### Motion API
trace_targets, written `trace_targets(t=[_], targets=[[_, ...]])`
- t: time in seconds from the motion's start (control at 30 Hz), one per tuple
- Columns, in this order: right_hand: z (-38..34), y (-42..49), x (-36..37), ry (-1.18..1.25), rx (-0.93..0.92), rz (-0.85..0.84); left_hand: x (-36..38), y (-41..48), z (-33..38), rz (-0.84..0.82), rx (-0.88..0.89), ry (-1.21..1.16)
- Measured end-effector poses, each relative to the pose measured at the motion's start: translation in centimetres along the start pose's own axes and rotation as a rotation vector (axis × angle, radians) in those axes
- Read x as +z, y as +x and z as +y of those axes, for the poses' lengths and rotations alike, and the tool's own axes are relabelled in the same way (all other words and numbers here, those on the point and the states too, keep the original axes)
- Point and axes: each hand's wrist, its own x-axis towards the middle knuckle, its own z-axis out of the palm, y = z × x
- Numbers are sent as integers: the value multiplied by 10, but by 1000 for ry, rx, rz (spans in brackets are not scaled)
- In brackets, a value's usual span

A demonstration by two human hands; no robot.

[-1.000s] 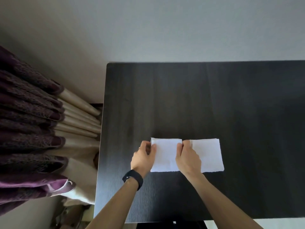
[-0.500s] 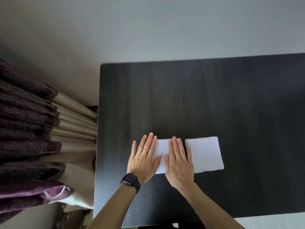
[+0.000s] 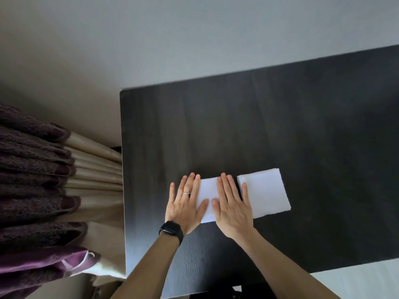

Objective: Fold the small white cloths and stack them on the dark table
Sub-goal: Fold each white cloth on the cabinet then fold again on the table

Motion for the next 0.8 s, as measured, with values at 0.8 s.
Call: trace_targets(t=[0.8], targets=[[409,-458,-241,224,964,729,-142,-113,612,200,921,-152]])
